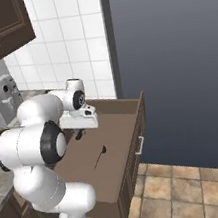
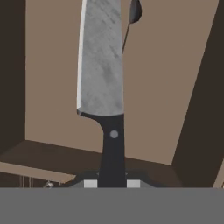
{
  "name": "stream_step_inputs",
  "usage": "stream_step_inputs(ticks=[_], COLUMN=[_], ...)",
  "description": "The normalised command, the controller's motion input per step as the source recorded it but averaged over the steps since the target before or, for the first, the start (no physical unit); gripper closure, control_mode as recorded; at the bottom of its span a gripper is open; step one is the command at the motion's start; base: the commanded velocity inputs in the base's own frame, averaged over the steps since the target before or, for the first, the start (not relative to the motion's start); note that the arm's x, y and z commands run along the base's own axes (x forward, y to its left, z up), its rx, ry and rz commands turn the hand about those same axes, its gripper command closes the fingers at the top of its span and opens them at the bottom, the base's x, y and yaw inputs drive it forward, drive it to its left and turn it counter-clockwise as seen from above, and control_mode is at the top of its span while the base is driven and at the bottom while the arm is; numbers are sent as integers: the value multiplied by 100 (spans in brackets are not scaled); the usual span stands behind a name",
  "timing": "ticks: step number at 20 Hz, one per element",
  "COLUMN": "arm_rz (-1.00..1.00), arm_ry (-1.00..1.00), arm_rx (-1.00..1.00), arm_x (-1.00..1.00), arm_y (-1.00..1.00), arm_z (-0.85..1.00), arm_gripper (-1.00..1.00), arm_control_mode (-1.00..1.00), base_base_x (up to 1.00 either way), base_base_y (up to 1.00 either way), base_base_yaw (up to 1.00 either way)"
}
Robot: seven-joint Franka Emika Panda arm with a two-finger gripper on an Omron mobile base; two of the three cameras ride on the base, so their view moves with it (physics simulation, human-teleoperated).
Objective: Pick up the metallic utensils from the counter and place them in the open drawer. Make sure not to pick up any wooden utensils.
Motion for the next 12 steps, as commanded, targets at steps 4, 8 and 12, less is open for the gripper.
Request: stream_step_inputs(ticks=[4, 8, 12], arm_rz=[0, 0, 0], arm_ry=[3, 4, 6], arm_rx=[0, 0, 0], arm_x=[4, 6, 1], arm_y=[0, 9, 18], arm_z=[-98, -69, -43], arm_gripper=[100, 100, 100], arm_control_mode=[-100, -100, -100], base_base_x=[0, 0, 0], base_base_y=[0, 0, 0], base_base_yaw=[0, 0, 0])
